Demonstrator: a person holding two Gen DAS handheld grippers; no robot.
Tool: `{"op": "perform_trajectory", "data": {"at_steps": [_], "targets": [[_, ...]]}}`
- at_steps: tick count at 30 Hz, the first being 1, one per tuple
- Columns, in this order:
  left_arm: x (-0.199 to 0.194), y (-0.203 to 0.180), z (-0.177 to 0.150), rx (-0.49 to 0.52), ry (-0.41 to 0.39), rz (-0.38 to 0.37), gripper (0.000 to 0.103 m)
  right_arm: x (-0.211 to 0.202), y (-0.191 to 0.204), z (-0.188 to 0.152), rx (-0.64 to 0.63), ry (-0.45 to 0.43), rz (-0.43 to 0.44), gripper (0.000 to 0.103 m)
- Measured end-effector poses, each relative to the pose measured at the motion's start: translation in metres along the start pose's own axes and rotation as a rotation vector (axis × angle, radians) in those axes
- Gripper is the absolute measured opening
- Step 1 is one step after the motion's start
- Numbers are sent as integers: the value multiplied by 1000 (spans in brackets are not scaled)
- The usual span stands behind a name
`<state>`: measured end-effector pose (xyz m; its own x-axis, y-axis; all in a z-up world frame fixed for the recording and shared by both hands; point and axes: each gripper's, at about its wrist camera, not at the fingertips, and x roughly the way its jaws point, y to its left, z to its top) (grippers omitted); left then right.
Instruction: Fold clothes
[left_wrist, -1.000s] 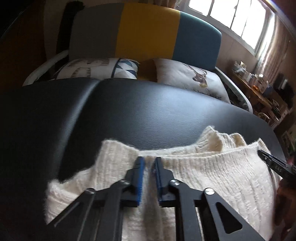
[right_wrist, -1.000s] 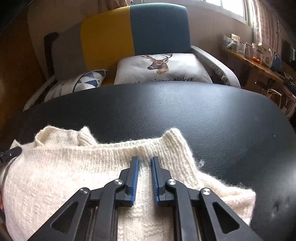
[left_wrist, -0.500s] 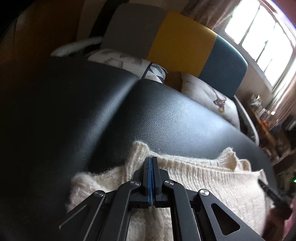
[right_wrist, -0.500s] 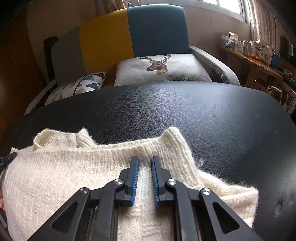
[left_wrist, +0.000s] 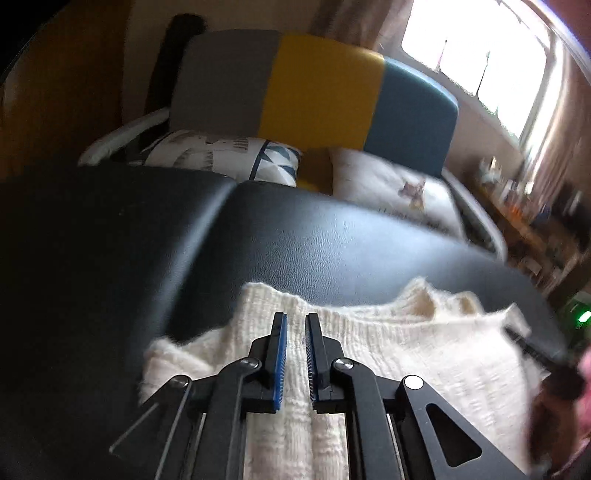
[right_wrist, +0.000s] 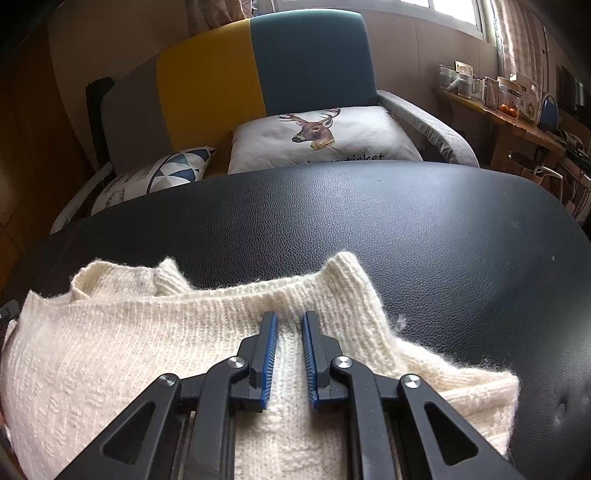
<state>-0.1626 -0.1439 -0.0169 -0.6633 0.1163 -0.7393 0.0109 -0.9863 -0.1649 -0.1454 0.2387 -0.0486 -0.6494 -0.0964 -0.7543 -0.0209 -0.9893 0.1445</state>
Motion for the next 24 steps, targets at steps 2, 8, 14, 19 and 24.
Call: {"op": "perform_trajectory", "data": {"at_steps": [2,8,14,19,24], "targets": [[13,1,-2,22,35,71,10,0,0,0,-1,0,-1,12],[17,25,-7,-52,9,81,11,1,-3,1,6,1,9,12],[21,12,-6,20,10,152,11,2,-3,2,-1,5,1,12],[1,-2,-1,87,35,149,21,-6,6,14,-34,90,-14,17],[-35,-9,-12,106,-42,110,47,-52,24,2,-10,6,38,20]]}}
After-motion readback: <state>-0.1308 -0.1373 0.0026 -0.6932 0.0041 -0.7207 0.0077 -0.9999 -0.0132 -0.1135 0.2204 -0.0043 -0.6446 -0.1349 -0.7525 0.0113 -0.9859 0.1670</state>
